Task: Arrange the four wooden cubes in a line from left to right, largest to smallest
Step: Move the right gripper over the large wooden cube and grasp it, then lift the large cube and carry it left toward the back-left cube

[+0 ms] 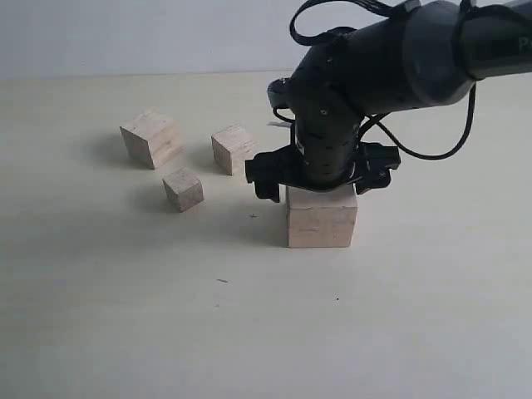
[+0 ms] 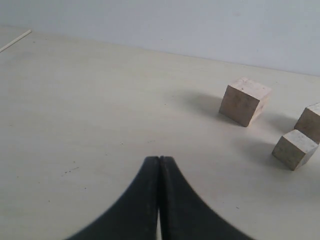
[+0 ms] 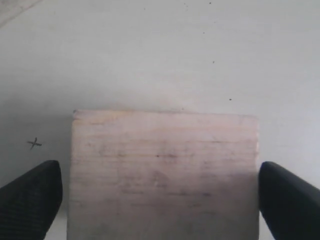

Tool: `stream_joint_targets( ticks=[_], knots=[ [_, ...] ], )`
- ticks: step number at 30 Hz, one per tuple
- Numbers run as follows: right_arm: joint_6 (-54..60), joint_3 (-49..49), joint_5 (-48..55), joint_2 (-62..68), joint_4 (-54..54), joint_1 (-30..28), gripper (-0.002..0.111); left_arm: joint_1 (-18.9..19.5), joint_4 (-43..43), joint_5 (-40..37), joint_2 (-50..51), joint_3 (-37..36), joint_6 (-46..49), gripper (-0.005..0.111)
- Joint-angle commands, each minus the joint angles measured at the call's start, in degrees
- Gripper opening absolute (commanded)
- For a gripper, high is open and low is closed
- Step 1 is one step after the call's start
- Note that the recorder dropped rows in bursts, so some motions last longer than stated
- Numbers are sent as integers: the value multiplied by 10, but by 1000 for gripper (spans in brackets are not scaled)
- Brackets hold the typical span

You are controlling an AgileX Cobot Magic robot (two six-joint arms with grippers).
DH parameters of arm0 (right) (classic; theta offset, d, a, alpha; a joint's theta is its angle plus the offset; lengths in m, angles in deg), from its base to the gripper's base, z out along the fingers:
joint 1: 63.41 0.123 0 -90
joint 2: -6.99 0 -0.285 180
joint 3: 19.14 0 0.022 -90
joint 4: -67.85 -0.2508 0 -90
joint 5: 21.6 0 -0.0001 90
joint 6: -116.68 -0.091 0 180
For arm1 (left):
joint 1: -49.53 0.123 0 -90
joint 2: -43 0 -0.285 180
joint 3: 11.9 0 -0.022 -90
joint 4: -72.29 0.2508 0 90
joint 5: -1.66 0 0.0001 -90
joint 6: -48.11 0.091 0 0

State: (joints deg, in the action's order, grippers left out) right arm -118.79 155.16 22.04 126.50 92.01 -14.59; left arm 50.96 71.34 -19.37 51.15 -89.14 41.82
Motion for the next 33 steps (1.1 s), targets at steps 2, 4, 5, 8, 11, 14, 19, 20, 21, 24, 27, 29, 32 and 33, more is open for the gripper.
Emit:
stream_joint_targets(
  ticks=[2, 4, 5, 8, 11, 14, 19, 20, 21, 24, 27, 29, 32, 33],
  knots=[
    [-2, 5, -12, 10, -6, 0, 102, -3, 1, 4, -4, 0, 0, 0],
    [-1, 5, -18, 10, -13, 0, 96, -3, 1, 4, -4, 0, 0, 0],
    [-1, 5, -22, 10, -15, 0, 91, -3, 1, 4, -4, 0, 0, 0],
    [-1, 5, -26, 10, -28, 0, 69, -3, 1, 4, -4, 0, 0, 0],
    [8, 5, -26, 10, -29, 0, 38, -3, 1, 4, -4, 0, 0, 0],
    [44, 5, -26, 10, -32, 1, 10, -3, 1, 4, -4, 0, 0, 0],
    [122, 6, -27, 2, -76, 1, 0, -3, 1, 4, -4, 0, 0, 0],
    [138, 9, -25, -1, -85, 1, 0, -3, 1, 4, -4, 0, 0, 0],
    [157, 14, -24, -6, -95, 1, 0, -3, 1, 4, -4, 0, 0, 0],
    [206, 32, -15, -25, -118, 1, 0, -3, 1, 4, -4, 0, 0, 0],
    [250, 52, -14, -48, -130, 1, 0, -3, 1, 4, -4, 0, 0, 0],
    [275, 67, -14, -61, -139, 1, 0, -3, 1, 4, -4, 0, 0, 0],
    [315, 87, -15, -75, -155, 1, 0, -3, 1, 4, -4, 0, 0, 0],
    [337, 91, -15, -78, -168, 1, 0, -3, 1, 4, -4, 0, 0, 0]
  ],
)
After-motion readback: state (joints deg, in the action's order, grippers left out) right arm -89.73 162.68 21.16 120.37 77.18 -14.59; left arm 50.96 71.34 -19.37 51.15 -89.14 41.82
